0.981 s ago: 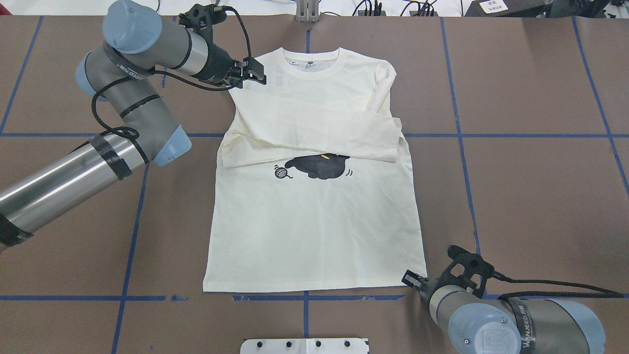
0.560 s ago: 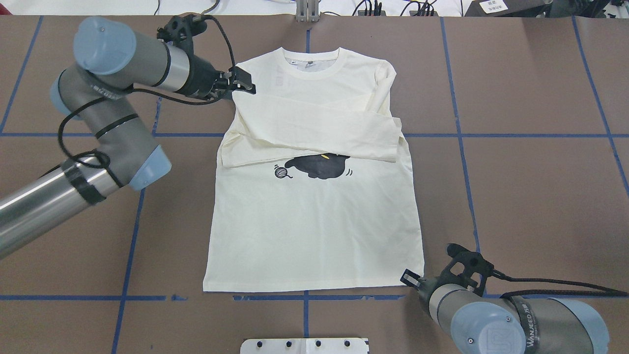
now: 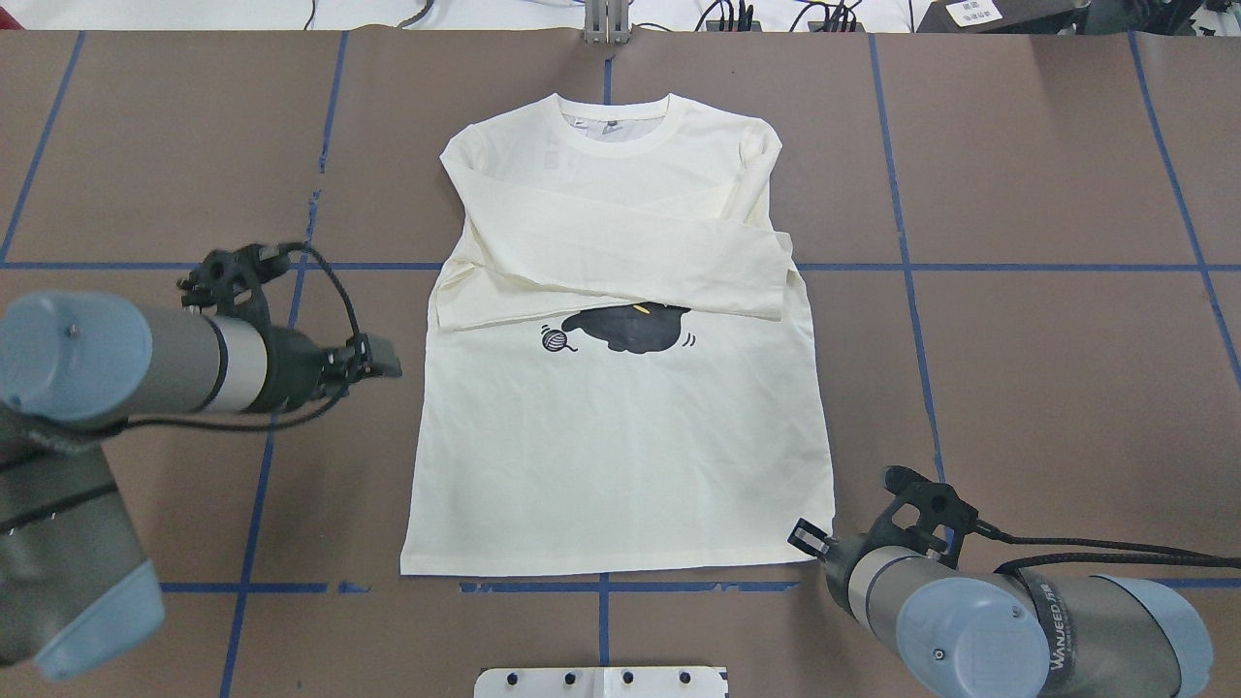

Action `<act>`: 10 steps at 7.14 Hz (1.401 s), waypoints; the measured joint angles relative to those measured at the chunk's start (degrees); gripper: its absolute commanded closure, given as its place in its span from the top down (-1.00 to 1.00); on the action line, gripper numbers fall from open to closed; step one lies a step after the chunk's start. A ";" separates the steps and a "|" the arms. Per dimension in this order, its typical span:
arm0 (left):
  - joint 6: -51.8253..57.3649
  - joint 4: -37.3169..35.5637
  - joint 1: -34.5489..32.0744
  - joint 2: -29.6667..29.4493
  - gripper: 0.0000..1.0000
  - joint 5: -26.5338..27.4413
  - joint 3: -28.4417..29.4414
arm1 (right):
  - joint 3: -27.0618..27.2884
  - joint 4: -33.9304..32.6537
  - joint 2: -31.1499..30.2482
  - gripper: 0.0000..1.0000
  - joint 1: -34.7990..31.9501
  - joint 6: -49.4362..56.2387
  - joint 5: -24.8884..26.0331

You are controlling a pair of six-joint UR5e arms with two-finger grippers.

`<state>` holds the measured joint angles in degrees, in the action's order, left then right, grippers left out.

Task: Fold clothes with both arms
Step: 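Move both grippers to the hem corners nearest the robot and grasp them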

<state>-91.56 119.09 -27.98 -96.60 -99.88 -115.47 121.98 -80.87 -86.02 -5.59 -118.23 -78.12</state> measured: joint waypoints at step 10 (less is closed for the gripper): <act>-17.24 -4.94 19.18 -1.03 -1.00 12.42 1.32 | 0.22 0.01 0.15 -1.00 0.20 -0.33 0.69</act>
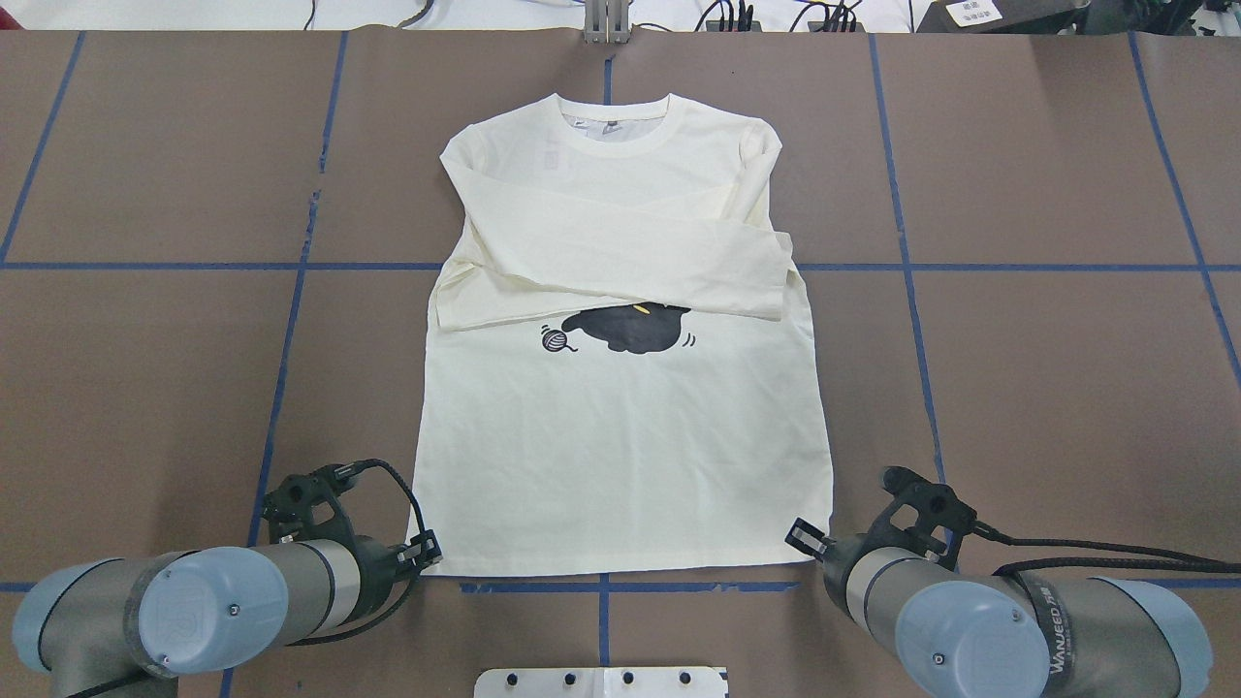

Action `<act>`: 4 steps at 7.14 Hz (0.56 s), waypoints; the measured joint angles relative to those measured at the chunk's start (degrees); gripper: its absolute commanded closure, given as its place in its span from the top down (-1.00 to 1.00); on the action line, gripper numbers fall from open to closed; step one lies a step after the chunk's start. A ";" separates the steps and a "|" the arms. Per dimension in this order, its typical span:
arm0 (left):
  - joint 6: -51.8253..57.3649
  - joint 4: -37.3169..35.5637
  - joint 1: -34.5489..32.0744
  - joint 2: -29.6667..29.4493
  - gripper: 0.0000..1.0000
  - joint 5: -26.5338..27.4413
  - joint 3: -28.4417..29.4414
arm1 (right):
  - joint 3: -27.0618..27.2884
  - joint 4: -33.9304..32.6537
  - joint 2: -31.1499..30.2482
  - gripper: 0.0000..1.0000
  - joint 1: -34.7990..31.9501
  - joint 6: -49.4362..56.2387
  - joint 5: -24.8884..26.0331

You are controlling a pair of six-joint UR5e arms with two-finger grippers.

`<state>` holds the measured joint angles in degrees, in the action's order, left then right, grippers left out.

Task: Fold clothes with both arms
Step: 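Move both grippers to the hem corners nearest the robot and grasp them, then lift the hem with both grippers and fold it up onto the collar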

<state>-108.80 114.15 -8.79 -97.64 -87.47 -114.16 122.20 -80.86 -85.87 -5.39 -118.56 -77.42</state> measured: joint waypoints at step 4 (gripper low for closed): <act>-0.83 -0.32 -0.35 -0.14 -1.00 -0.11 -2.43 | -0.22 0.02 0.08 -1.00 0.08 -0.11 -0.15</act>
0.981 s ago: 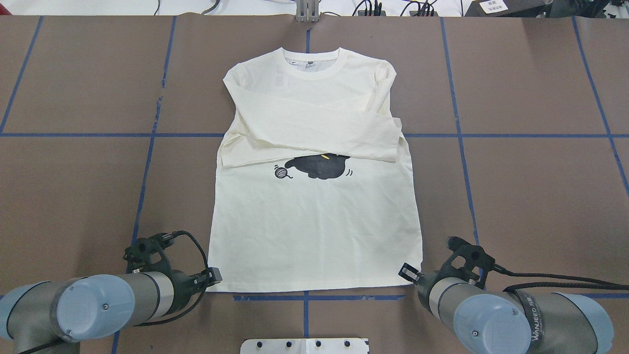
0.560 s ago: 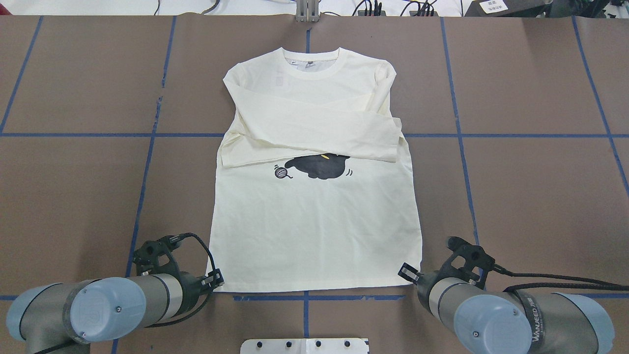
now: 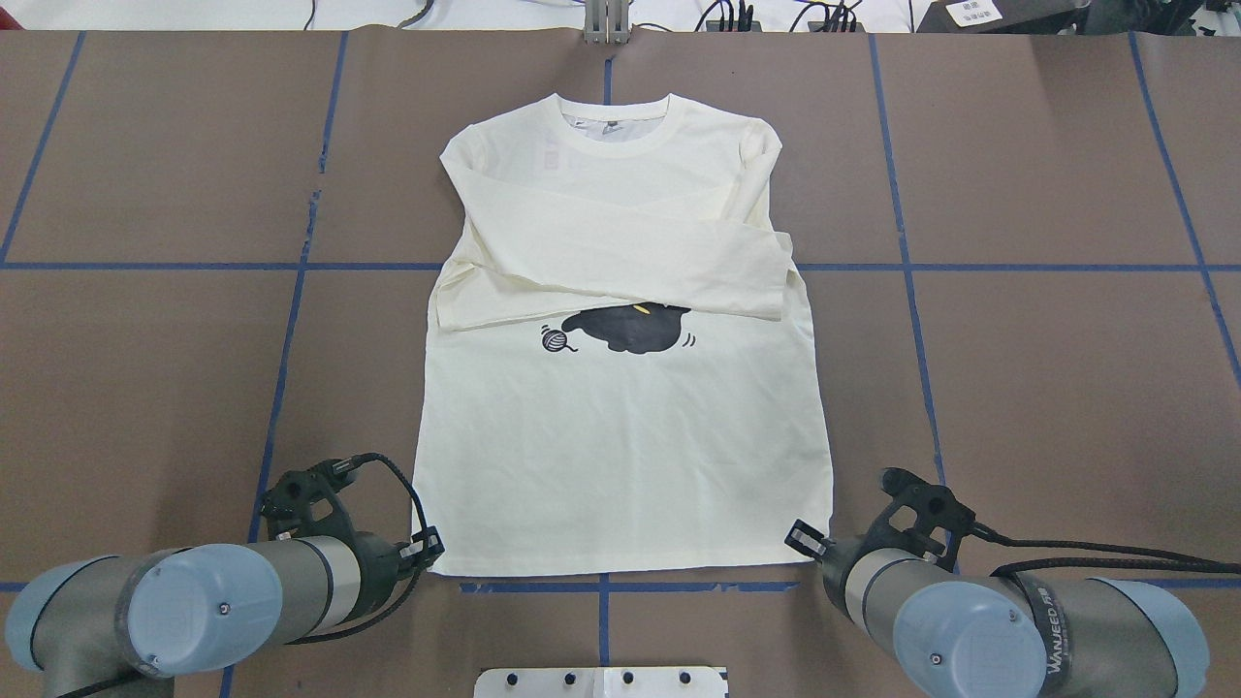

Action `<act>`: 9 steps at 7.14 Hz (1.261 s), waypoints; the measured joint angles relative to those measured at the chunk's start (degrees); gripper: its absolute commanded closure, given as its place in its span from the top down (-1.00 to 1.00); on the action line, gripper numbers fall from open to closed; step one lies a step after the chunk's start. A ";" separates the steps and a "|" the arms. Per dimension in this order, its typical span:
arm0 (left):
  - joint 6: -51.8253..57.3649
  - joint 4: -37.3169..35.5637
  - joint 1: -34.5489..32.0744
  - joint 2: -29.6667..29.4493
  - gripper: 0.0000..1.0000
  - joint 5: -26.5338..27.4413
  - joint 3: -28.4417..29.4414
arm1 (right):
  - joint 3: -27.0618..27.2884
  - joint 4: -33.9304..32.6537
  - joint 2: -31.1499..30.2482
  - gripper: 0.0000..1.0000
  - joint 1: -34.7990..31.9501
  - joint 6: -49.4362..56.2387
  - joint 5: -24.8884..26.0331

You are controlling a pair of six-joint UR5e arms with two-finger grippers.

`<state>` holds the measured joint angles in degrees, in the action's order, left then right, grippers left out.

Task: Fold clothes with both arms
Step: 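Lift the hem with both grippers and fold it up onto the collar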

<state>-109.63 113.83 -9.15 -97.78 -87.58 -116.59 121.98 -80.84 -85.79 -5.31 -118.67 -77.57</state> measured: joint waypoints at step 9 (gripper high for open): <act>8.75 -16.17 -9.80 -8.69 -1.00 -1.72 -12.64 | 14.86 -0.75 -1.77 -1.00 -10.84 7.99 -9.02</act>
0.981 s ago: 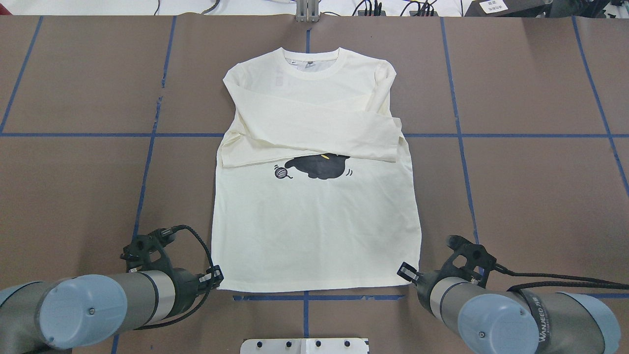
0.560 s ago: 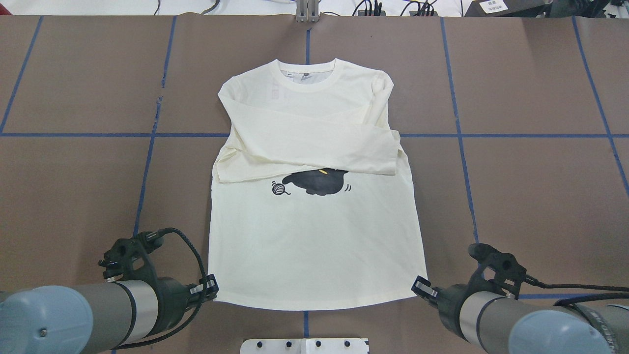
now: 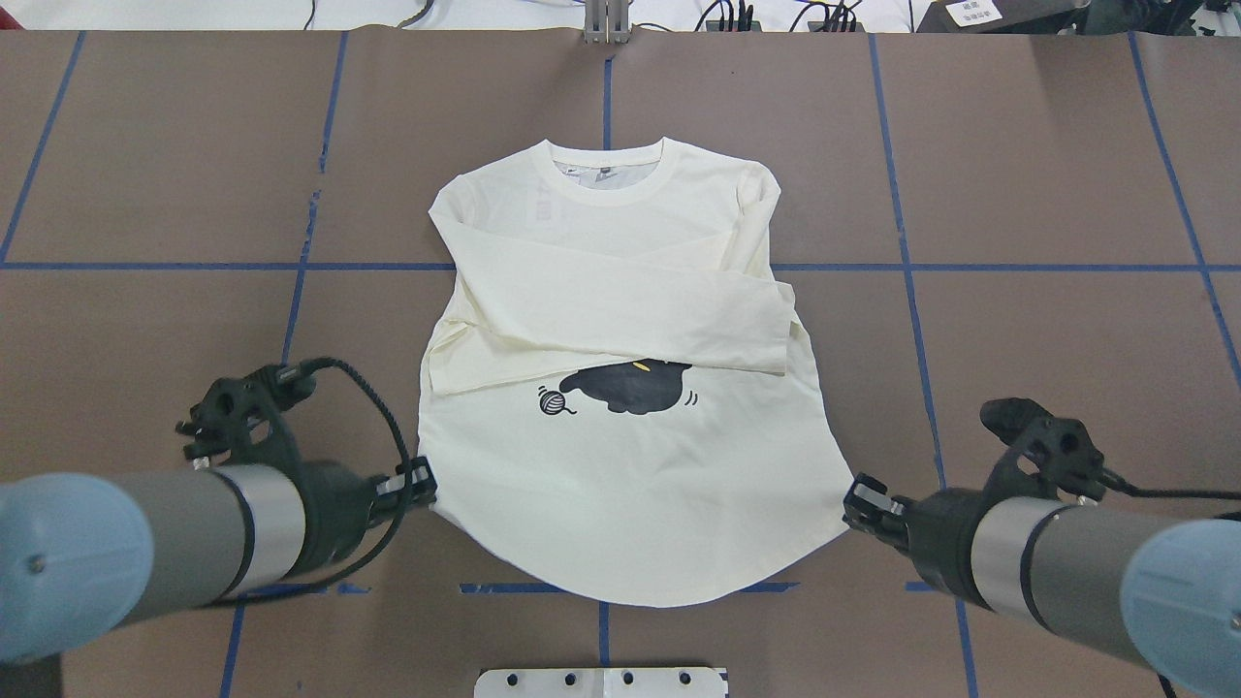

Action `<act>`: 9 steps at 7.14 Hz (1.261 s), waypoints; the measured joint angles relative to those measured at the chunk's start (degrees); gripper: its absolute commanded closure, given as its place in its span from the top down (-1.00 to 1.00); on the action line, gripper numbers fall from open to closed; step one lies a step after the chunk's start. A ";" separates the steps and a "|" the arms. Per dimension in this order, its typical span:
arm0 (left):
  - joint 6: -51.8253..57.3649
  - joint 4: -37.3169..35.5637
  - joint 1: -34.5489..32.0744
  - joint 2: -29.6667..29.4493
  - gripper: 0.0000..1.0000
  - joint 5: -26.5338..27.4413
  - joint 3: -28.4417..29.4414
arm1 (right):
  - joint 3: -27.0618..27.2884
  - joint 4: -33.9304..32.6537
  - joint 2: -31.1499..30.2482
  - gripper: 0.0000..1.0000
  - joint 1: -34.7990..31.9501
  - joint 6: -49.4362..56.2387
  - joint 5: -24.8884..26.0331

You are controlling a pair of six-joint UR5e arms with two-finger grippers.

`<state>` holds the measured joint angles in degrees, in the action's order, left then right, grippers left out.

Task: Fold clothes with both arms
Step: 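Lift the hem with both grippers and fold it up onto the collar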

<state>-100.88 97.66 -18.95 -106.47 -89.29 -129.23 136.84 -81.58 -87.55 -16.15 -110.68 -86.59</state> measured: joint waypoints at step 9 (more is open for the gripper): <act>22.40 31.60 -25.36 -19.96 -1.00 -5.64 54.95 | -64.85 10.62 39.16 -1.00 -31.81 26.98 -15.73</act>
<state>-78.49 129.26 -44.31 -126.44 -94.93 -74.28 71.99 -70.96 -48.40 -47.96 -83.70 -102.32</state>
